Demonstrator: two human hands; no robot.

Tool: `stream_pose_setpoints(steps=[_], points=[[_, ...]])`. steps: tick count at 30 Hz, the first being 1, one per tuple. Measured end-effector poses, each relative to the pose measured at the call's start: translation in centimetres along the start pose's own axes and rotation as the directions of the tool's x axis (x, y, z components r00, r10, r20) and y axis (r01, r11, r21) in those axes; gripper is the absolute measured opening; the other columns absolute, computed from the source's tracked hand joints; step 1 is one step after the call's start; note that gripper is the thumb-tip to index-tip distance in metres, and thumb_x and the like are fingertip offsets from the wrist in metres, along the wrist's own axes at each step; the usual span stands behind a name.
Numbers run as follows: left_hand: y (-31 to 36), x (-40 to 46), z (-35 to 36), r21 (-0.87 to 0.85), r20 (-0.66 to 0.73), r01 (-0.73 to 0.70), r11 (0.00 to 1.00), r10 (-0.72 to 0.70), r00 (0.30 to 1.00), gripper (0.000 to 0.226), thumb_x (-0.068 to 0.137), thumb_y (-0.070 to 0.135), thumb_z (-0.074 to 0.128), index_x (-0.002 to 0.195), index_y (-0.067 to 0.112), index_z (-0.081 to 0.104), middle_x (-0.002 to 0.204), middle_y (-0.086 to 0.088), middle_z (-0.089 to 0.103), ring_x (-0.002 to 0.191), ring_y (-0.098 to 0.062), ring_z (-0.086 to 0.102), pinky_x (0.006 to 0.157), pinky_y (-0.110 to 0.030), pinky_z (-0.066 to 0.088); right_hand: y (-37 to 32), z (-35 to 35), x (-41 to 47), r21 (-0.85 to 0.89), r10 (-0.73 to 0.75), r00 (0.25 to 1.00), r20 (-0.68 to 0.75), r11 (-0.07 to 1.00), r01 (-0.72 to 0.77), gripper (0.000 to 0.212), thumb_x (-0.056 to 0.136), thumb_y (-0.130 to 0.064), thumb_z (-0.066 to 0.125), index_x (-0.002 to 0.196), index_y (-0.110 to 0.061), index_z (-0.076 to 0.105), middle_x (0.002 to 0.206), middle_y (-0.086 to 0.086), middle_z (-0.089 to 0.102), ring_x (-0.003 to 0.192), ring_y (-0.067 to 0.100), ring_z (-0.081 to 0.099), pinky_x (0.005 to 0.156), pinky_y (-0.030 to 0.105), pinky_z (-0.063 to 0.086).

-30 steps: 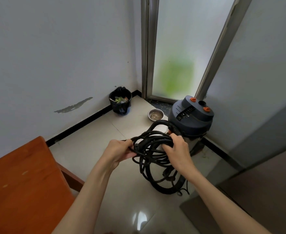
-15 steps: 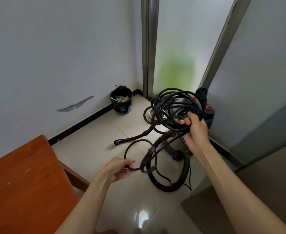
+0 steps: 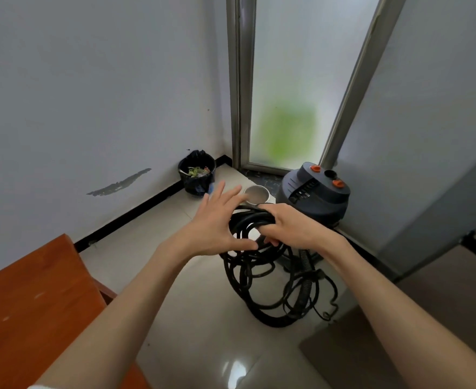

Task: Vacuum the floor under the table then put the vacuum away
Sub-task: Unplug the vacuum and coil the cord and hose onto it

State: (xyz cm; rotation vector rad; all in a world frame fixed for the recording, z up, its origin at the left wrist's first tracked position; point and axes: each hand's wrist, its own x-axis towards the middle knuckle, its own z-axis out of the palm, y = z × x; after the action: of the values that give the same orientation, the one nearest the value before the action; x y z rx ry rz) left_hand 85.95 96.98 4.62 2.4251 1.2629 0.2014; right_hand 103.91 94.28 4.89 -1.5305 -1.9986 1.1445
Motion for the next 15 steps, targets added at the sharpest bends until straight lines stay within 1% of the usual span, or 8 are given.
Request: stream_pose_setpoints(steps=[2, 3, 4, 5, 6, 7, 11, 15], points=[[0.1, -0.1, -0.2, 0.052, -0.050, -0.041, 0.998, 0.044, 0.998, 0.068, 0.074, 0.046, 0.073, 0.132, 0.023, 0.044, 0.146, 0.006, 0.037, 0.145, -0.015, 0.009, 0.117, -0.036, 0.004, -0.4, -0.5, -0.2, -0.043, -0.010, 1.000, 0.000, 0.999, 0.010, 0.006, 0.088, -0.006, 0.053, 0.092, -0.003, 0.056, 0.068, 0.009, 0.057, 0.054, 0.011, 0.051, 0.058, 0.029, 0.045], [0.2, -0.2, -0.4, -0.021, -0.047, -0.034, 0.999, 0.033, 0.998, 0.052, 0.075, 0.041, 0.074, 0.119, 0.024, 0.052, 0.126, 0.012, 0.054, 0.135, -0.014, 0.033, 0.111, -0.027, 0.021, -0.5, -0.6, -0.3, -0.058, -0.009, 1.000, -0.003, 0.998, 0.009, 0.005, 0.088, -0.006, 0.053, 0.091, -0.003, 0.055, 0.068, 0.007, 0.056, 0.055, 0.011, 0.051, 0.058, 0.030, 0.045], [0.5, -0.2, -0.8, -0.156, -0.005, 0.004, 0.988, -0.005, 1.000, 0.034, 0.075, 0.035, 0.076, 0.102, 0.026, 0.057, 0.099, 0.018, 0.060, 0.110, -0.008, 0.053, 0.092, -0.018, 0.035, -0.5, -0.7, -0.4, -0.083, -0.011, 1.000, -0.003, 0.996, 0.010, 0.004, 0.088, -0.006, 0.053, 0.090, -0.003, 0.055, 0.068, 0.005, 0.055, 0.056, 0.011, 0.050, 0.057, 0.030, 0.044], [0.8, -0.3, -1.2, -0.299, 0.051, 0.049, 0.953, -0.035, 0.998, 0.023, 0.075, 0.031, 0.077, 0.087, 0.028, 0.058, 0.076, 0.019, 0.058, 0.082, -0.002, 0.058, 0.073, -0.016, 0.039, -0.6, -0.7, -0.5, -0.119, -0.016, 1.000, 0.002, 0.993, 0.016, 0.004, 0.088, -0.007, 0.053, 0.090, -0.004, 0.055, 0.069, 0.004, 0.055, 0.057, 0.011, 0.050, 0.058, 0.032, 0.044], [1.0, -0.3, -1.6, -0.399, 0.099, 0.087, 0.913, -0.052, 0.994, 0.022, 0.073, 0.030, 0.079, 0.077, 0.027, 0.057, 0.065, 0.016, 0.055, 0.065, -0.001, 0.055, 0.063, -0.018, 0.039, -0.7, -0.6, -0.6, -0.154, -0.024, 1.000, 0.009, 0.988, 0.025, 0.005, 0.088, -0.009, 0.054, 0.089, -0.005, 0.055, 0.070, 0.004, 0.056, 0.059, 0.012, 0.050, 0.059, 0.035, 0.044], [0.9, -0.2, -1.8, -0.445, 0.137, 0.112, 0.888, -0.056, 0.989, 0.022, 0.073, 0.030, 0.079, 0.076, 0.025, 0.058, 0.063, 0.013, 0.057, 0.058, -0.001, 0.054, 0.060, -0.020, 0.040, -0.9, -0.5, -0.7, -0.175, -0.034, 0.999, 0.015, 0.984, 0.036, 0.004, 0.089, -0.011, 0.054, 0.088, -0.007, 0.055, 0.072, 0.004, 0.057, 0.061, 0.013, 0.051, 0.061, 0.037, 0.045], [1.1, -0.4, -2.2, -0.498, 0.231, 0.161, 0.852, -0.049, 0.972, 0.020, 0.077, 0.024, 0.075, 0.093, 0.019, 0.064, 0.072, 0.005, 0.064, 0.057, -0.007, 0.058, 0.061, -0.027, 0.046, -1.4, -0.2, -0.6, -0.194, -0.076, 0.997, 0.008, 0.978, 0.076, 0.009, 0.091, -0.014, 0.054, 0.083, -0.016, 0.051, 0.072, -0.003, 0.055, 0.061, 0.008, 0.049, 0.062, 0.030, 0.044], [1.2, -0.9, -1.8, -0.502, 0.208, 0.199, 0.842, -0.106, 0.972, 0.015, 0.082, 0.017, 0.068, 0.080, 0.002, 0.065, 0.059, -0.003, 0.054, 0.054, -0.015, 0.048, 0.054, -0.028, 0.036, -0.7, 0.2, 0.0, -0.147, -0.096, 0.993, -0.069, 0.985, 0.085, 0.013, 0.091, -0.020, 0.059, 0.089, -0.008, 0.054, 0.078, -0.004, 0.051, 0.066, 0.005, 0.047, 0.062, 0.022, 0.039]])
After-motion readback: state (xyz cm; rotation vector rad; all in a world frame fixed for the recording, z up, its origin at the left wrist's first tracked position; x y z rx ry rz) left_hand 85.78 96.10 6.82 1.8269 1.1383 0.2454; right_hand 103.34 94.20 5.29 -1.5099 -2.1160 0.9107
